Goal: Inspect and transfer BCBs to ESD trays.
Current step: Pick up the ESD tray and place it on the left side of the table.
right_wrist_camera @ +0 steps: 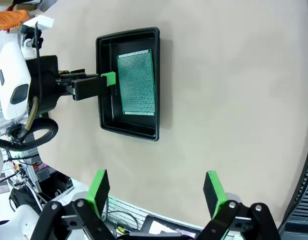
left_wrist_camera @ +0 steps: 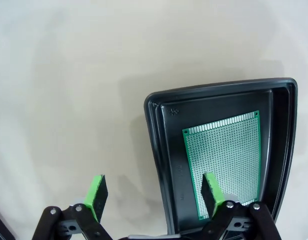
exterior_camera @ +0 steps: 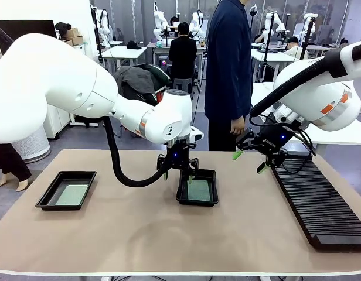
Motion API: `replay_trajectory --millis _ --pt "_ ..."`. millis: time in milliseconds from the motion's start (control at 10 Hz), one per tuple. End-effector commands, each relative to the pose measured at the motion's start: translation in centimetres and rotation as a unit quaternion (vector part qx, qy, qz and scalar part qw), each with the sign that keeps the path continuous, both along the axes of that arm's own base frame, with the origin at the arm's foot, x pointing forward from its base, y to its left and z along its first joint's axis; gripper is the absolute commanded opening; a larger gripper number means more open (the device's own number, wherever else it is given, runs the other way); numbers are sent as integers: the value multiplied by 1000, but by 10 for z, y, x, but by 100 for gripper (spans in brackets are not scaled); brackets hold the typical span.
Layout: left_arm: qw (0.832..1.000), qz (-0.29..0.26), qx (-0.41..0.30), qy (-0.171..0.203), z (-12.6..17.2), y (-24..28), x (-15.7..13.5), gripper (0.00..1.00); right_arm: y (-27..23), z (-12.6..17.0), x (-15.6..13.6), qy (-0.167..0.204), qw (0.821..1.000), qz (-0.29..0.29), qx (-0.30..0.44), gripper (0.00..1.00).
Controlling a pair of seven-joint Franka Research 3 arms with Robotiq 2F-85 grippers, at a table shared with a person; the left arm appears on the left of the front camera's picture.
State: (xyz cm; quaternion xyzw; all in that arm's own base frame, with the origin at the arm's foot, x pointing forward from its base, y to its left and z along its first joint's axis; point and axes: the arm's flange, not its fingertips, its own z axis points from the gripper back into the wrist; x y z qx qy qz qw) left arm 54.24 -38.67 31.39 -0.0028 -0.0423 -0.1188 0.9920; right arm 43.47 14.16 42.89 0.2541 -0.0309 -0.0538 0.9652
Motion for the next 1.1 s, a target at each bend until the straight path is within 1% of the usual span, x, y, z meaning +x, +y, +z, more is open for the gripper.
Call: replay_trajectory --millis 0,100,600,700,800,900,1000 --pt "1000 -13 1 -5 -1 1 2 100 1 0 3 4 1000 -6 -9 100" --pt "1000 0 0 0 0 0 0 100 1 0 3 4 1000 -6 -9 100" --pt "1000 -6 0 1 -1 0 0 100 1 0 3 4 1000 -6 -9 100" --pt "1000 -11 -5 3 -3 0 0 92 1 0 3 4 1000 -6 -9 100" --pt "1000 -11 -7 2 -3 -1 0 88 1 0 3 4 1000 -6 -9 100" --pt "1000 -9 -10 3 -4 -1 0 79 1 0 3 4 1000 -6 -9 100" --pt "1000 -11 -11 4 -5 -4 0 75 1 0 3 4 1000 -6 -9 100"
